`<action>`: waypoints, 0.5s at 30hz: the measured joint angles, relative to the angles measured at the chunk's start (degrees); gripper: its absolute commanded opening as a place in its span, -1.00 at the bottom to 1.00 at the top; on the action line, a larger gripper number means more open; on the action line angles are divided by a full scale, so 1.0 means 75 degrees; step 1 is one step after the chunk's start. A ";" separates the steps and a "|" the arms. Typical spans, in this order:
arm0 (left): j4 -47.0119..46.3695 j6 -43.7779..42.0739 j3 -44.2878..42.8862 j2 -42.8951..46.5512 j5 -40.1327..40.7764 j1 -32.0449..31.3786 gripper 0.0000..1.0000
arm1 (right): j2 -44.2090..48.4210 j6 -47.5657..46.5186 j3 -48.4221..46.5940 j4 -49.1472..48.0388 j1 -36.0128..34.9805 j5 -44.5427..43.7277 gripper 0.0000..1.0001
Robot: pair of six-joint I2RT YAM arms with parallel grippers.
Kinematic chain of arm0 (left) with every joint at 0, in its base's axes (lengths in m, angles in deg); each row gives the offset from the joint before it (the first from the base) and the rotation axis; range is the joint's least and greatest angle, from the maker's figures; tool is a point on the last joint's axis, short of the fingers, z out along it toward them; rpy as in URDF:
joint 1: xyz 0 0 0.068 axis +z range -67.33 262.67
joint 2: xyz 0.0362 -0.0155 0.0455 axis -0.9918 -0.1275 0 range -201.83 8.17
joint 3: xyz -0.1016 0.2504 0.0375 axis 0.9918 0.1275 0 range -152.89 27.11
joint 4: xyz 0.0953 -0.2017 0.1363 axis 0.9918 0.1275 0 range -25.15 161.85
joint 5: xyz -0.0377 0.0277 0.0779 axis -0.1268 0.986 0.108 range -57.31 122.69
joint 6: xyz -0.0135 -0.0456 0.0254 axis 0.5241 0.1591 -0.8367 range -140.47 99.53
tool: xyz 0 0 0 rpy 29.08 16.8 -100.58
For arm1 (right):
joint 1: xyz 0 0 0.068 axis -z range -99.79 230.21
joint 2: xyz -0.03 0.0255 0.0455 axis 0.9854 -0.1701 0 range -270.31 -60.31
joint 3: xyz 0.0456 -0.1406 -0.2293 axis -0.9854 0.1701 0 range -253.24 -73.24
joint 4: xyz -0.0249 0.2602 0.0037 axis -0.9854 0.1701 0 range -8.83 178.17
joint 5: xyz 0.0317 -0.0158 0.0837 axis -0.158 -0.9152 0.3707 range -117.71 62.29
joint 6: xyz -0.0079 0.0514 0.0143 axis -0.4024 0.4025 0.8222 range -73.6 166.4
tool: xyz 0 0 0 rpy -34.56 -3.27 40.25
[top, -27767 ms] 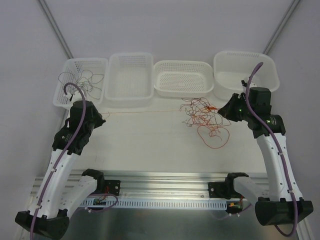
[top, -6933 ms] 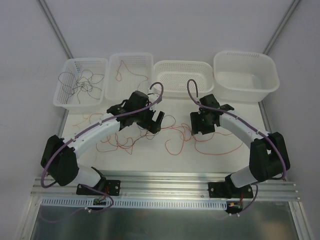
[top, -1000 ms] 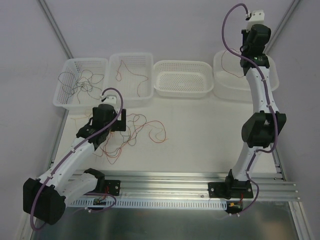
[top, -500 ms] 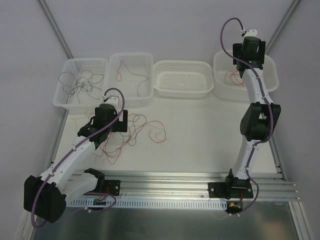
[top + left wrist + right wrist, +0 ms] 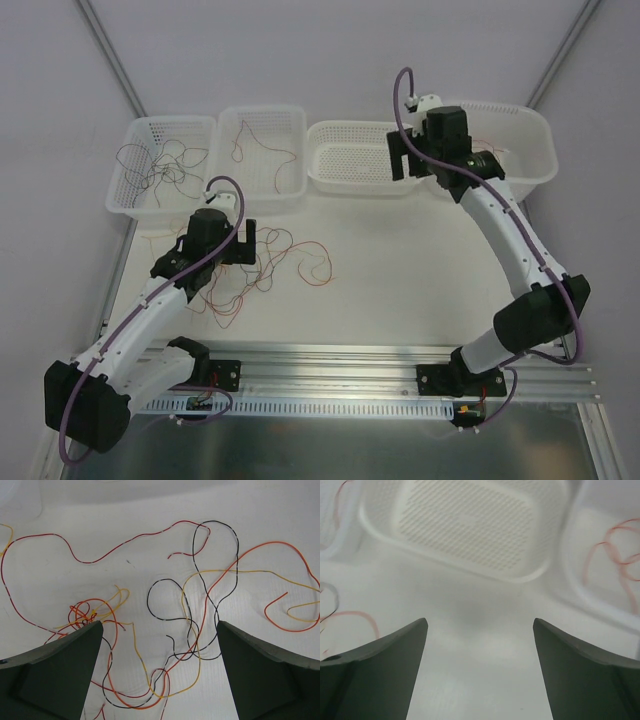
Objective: Untangle the cables
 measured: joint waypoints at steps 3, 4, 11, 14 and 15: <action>0.0000 0.0096 0.0000 0.0000 -0.0003 0.0000 0.98 | 0.0347 0.0644 0.1139 0.0184 -0.0787 0.0982 0.76; 0.0000 0.0137 0.0000 0.0000 0.0000 0.0000 0.98 | 0.0376 0.0819 0.1463 0.0178 -0.1003 0.1172 0.74; 0.0015 0.0437 0.0000 -0.0012 0.0041 0.0000 0.98 | 0.0300 0.2460 0.3561 -0.0367 -0.2967 0.1897 0.54; 0.0038 0.0586 0.0000 -0.0105 0.0047 0.0000 0.98 | 0.0195 0.3019 0.3899 -0.1020 -0.3558 0.1874 0.36; 0.0058 0.0632 -0.0003 -0.0187 0.0047 0.0000 0.98 | 0.0134 0.3188 0.3960 -0.1256 -0.3762 0.1842 0.32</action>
